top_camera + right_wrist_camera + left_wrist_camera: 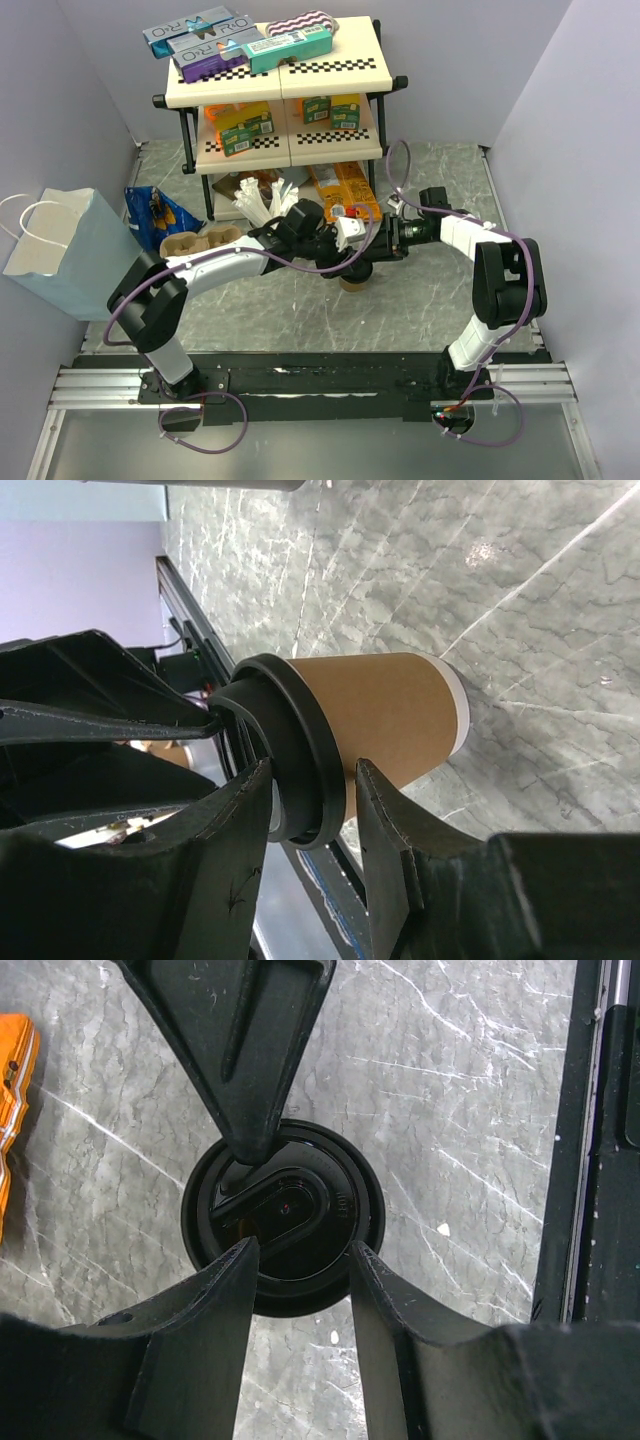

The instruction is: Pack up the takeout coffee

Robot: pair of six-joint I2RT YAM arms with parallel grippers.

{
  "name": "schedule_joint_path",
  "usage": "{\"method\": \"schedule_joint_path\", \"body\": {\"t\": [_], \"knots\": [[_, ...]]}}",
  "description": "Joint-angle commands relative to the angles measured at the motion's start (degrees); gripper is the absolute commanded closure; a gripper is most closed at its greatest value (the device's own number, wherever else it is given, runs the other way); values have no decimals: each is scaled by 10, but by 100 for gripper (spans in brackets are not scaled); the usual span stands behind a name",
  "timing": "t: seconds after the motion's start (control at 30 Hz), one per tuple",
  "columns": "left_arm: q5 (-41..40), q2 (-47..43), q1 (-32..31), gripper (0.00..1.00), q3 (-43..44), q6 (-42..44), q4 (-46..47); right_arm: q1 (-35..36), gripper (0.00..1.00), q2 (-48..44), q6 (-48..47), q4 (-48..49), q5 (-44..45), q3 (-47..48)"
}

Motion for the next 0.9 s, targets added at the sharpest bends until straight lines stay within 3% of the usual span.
{"method": "schedule_joint_path", "body": {"t": [0.0, 0.27, 0.4, 0.6, 0.87], "knots": [[1, -30, 3, 52, -6, -6, 16, 5, 54, -3, -8, -8, 2, 28], [11, -79, 29, 50, -1, -37, -25, -27, 50, -24, -47, -53, -50, 84], [-7, -98, 33, 46, -9, -99, -40, -29, 42, -32, -128, -112, -68, 106], [3, -102, 33, 38, -39, -231, 2, -20, 32, -27, -125, -123, -63, 87], [-46, -88, 33, 35, -66, -307, 32, -3, 30, -36, -134, -119, -45, 52]]}}
